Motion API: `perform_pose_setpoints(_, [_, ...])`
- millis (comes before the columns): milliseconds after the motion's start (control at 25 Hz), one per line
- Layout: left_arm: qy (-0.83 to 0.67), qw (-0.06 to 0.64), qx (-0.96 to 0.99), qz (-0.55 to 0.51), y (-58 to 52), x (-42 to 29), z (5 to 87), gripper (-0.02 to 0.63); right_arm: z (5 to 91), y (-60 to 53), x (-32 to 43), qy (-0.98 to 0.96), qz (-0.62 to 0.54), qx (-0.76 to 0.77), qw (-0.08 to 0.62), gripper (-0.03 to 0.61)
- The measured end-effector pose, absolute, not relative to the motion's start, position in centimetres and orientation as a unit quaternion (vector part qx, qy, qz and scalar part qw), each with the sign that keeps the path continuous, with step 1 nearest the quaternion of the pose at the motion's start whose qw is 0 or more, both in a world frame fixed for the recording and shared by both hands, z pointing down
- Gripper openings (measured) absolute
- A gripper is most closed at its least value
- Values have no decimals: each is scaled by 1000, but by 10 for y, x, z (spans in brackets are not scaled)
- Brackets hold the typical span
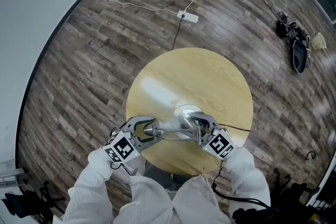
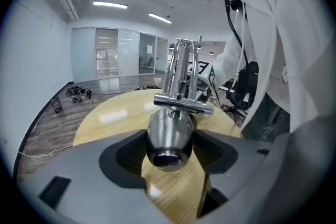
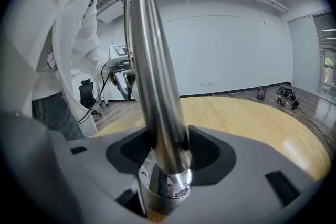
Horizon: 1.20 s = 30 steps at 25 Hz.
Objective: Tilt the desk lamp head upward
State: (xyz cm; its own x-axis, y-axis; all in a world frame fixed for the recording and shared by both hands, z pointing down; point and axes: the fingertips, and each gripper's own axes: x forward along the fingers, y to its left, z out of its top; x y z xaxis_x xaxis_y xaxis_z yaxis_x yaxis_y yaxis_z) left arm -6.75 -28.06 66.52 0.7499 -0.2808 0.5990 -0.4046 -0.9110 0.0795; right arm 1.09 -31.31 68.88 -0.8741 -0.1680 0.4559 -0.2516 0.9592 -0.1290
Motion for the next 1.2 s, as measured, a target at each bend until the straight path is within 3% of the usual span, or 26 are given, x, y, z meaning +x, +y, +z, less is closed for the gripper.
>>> perform_pose_setpoints(640, [-217,67,937,264,-258,-109,583,275,696,-307,6,-954,89,116,261,215])
perform_pose_setpoints(1200, [-200,-10,959,203,-250,-108,448,268,699,-307,2,-945,82,132,287,216])
